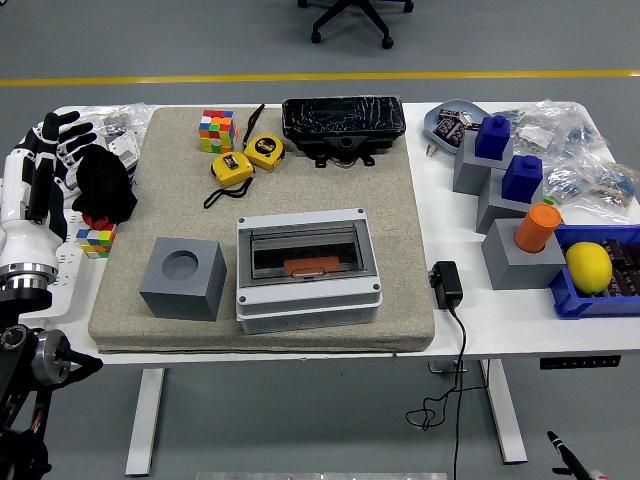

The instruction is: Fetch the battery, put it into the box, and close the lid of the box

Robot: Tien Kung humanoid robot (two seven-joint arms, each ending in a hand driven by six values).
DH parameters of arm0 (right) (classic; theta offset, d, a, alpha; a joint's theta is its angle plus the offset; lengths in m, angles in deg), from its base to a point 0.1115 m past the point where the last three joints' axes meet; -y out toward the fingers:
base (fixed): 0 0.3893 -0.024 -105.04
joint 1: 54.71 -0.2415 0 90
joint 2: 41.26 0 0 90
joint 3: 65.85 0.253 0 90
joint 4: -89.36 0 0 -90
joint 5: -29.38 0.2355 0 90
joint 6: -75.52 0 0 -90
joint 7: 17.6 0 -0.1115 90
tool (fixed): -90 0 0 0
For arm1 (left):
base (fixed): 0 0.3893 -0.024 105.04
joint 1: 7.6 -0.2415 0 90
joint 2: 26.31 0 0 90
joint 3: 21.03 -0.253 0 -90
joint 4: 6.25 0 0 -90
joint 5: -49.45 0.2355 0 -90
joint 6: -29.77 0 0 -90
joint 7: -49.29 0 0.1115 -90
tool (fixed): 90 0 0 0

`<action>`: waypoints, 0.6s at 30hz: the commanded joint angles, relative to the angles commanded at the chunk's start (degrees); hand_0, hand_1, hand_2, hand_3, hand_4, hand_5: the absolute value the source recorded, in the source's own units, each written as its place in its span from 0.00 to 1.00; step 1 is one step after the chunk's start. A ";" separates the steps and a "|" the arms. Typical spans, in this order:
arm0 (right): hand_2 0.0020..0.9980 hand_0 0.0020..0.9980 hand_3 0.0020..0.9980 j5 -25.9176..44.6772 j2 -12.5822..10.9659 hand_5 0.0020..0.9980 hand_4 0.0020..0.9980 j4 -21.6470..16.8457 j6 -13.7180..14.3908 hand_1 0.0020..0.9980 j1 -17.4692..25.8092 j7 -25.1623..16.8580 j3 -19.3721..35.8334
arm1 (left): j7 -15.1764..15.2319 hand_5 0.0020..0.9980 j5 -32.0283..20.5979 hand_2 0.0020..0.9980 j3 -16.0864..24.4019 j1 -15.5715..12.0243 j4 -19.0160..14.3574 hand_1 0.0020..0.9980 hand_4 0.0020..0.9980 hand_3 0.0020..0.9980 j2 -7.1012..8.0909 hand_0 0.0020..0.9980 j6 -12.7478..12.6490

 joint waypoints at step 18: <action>0.74 0.93 0.78 -0.20 0.01 1.00 1.00 0.00 -0.04 0.79 0.08 0.06 0.03 | -0.07 0.75 0.42 0.64 -0.13 -0.09 -0.03 0.67 1.00 0.66 0.02 0.70 -0.11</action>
